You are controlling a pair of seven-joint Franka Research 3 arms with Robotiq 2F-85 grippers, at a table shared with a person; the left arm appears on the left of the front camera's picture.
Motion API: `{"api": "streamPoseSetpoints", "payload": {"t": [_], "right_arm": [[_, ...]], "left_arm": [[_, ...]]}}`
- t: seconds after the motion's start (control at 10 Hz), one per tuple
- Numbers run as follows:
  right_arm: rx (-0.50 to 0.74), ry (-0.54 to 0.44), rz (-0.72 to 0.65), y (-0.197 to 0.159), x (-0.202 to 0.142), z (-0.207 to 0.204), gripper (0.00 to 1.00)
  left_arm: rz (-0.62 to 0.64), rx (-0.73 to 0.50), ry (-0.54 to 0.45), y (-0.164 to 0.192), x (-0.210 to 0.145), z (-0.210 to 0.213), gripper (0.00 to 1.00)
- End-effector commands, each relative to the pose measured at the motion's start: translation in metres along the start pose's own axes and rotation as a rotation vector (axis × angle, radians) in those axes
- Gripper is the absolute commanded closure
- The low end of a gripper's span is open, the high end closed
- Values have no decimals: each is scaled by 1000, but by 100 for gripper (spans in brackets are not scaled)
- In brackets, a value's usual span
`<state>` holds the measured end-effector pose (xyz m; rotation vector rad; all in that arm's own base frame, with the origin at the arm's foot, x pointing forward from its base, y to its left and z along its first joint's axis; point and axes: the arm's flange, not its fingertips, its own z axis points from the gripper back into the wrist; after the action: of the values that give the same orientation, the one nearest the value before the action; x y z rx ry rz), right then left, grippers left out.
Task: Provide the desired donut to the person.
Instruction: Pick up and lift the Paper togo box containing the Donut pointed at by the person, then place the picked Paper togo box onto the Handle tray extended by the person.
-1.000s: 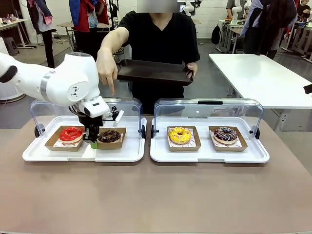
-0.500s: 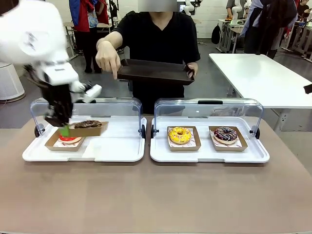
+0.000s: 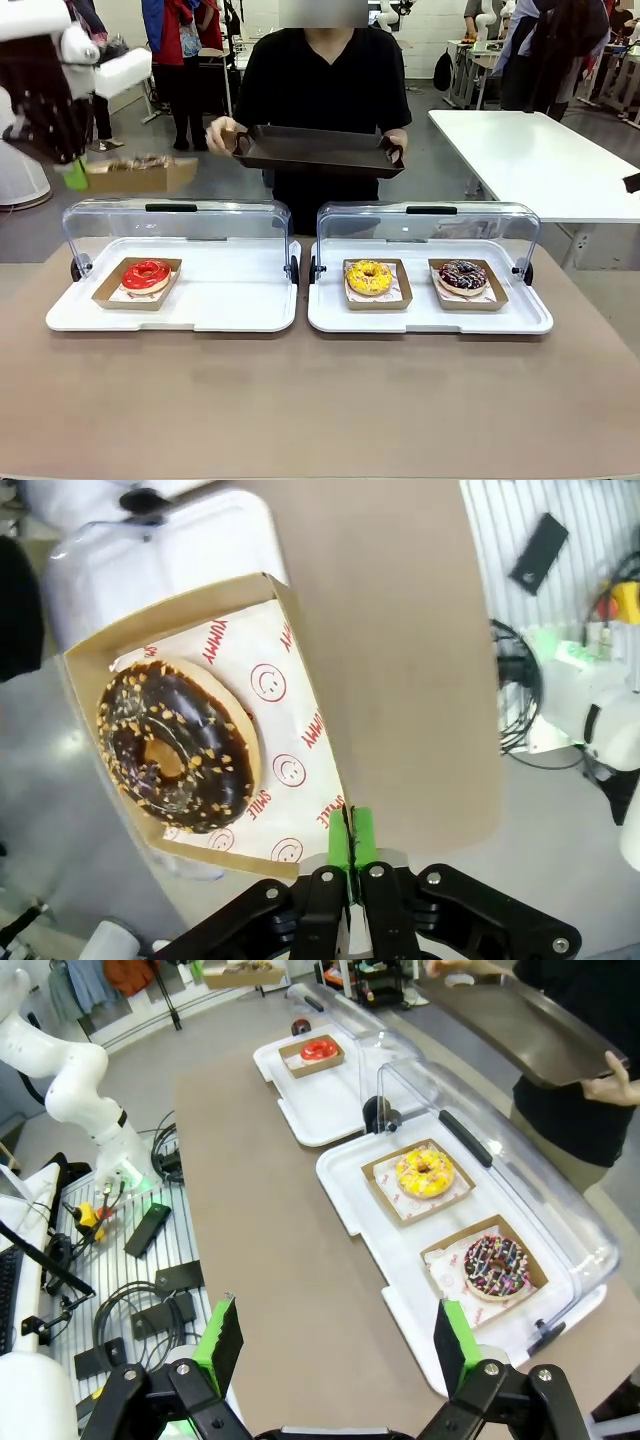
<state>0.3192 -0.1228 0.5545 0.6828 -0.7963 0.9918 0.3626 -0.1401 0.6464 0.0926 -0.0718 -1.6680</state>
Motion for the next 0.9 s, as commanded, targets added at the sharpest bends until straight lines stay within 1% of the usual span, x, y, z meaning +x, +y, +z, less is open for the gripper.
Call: {"api": "streamPoseSetpoints", "payload": {"t": [0.0,0.1,0.2,0.3,0.8], "right_arm": [[8,-17,6,-1,1,0,0],[8,-17,6,-1,1,0,0],[8,-17,6,-1,1,0,0],[8,-17,6,-1,1,0,0],[8,-17,6,-1,1,0,0]], "left_arm": [[25,8,0,32,2,-7,100],[23,-7,-14,33,1,-13,100],[18,-1,10,32,2,-21,100],[10,9,-4,26,0,-4,100],[10,9,-4,26,0,-4,100]]}}
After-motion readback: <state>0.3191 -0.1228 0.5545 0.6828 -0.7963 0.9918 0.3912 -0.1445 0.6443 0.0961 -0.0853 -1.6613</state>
